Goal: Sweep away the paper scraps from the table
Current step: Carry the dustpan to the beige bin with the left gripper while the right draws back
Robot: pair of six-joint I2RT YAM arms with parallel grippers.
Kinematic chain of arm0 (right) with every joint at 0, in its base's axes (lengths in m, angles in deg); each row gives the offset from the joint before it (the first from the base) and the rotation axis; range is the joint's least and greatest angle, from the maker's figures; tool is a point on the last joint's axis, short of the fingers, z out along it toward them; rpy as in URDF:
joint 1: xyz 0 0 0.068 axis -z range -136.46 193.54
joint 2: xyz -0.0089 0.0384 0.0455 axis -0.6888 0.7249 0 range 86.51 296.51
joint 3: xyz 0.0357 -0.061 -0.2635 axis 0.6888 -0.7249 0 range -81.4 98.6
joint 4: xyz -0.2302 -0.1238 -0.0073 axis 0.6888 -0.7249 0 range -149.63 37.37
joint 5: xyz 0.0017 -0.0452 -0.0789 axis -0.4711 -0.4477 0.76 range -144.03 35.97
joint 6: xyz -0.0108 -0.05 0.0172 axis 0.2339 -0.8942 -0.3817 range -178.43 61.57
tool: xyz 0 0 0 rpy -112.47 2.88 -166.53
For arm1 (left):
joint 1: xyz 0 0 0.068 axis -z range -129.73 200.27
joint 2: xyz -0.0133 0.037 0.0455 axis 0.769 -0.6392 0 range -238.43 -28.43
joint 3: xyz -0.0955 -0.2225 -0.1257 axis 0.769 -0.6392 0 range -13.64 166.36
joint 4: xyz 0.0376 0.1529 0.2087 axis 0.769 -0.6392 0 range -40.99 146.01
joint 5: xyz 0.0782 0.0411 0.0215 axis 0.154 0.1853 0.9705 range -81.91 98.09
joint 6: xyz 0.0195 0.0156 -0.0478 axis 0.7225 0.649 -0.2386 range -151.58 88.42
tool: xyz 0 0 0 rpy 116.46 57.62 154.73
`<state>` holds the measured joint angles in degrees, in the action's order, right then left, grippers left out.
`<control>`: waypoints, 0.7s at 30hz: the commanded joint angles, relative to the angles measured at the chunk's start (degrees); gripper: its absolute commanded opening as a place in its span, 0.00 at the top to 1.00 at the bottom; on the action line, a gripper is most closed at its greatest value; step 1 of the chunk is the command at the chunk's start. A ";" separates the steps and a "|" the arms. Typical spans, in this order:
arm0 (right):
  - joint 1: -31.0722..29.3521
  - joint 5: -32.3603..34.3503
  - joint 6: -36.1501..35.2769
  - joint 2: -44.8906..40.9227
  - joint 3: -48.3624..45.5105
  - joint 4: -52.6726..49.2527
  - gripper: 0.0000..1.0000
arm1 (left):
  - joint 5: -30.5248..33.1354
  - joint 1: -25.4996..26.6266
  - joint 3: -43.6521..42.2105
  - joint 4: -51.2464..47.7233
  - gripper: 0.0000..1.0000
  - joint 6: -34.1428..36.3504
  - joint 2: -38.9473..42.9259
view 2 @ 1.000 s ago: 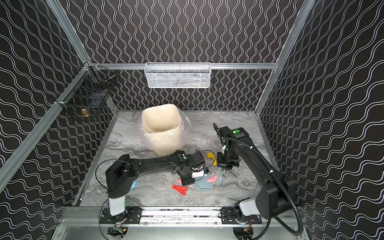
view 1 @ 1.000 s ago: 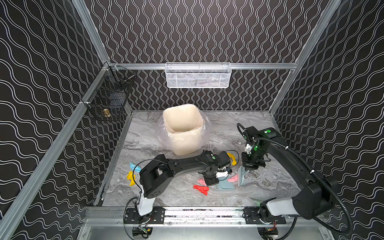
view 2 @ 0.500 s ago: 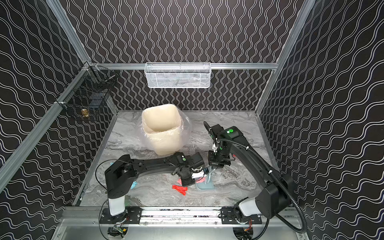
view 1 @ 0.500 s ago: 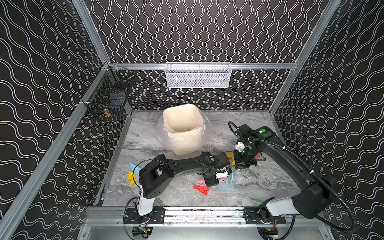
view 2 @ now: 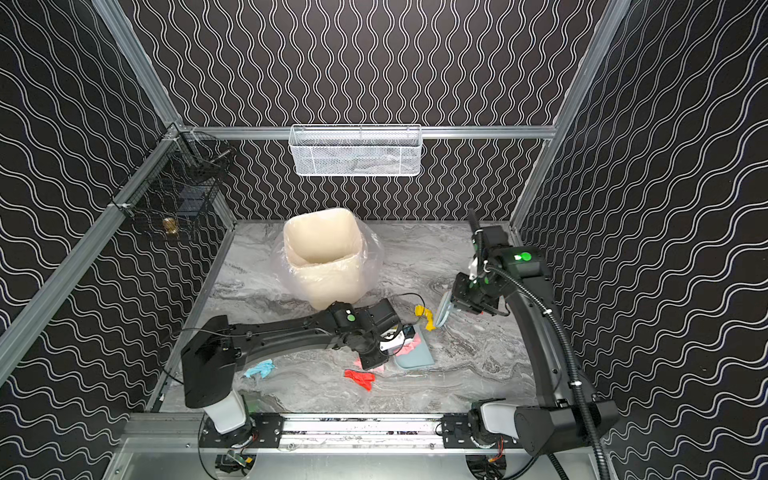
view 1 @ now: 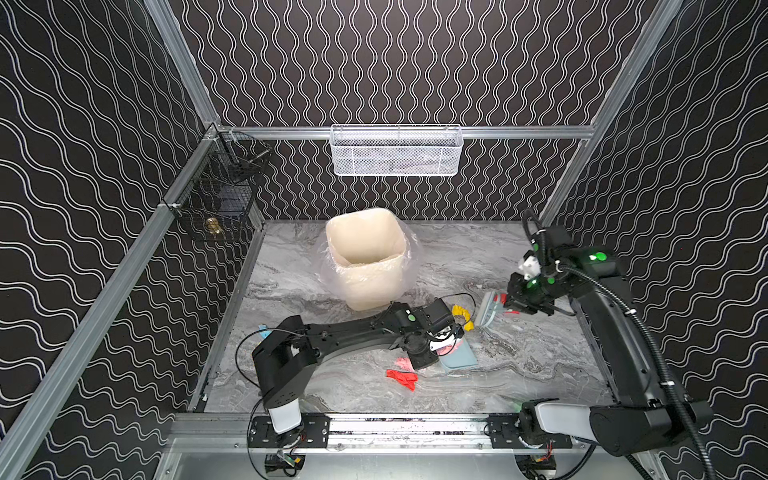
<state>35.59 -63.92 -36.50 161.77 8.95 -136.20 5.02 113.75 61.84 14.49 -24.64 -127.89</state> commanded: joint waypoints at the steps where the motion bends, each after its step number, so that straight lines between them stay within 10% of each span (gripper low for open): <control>1: 3.03 2.93 -2.70 0.21 2.31 -0.63 1.00 | 2.01 -0.03 0.01 0.65 0.92 -2.52 3.14; 21: 13.48 -6.23 -7.67 2.29 0.68 9.13 1.00 | 17.42 -8.47 23.60 -21.48 0.90 -7.45 14.59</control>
<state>48.88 -68.16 -43.03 163.59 8.91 -128.88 19.84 106.91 83.28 -2.25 -30.61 -113.94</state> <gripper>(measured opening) 0.088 0.216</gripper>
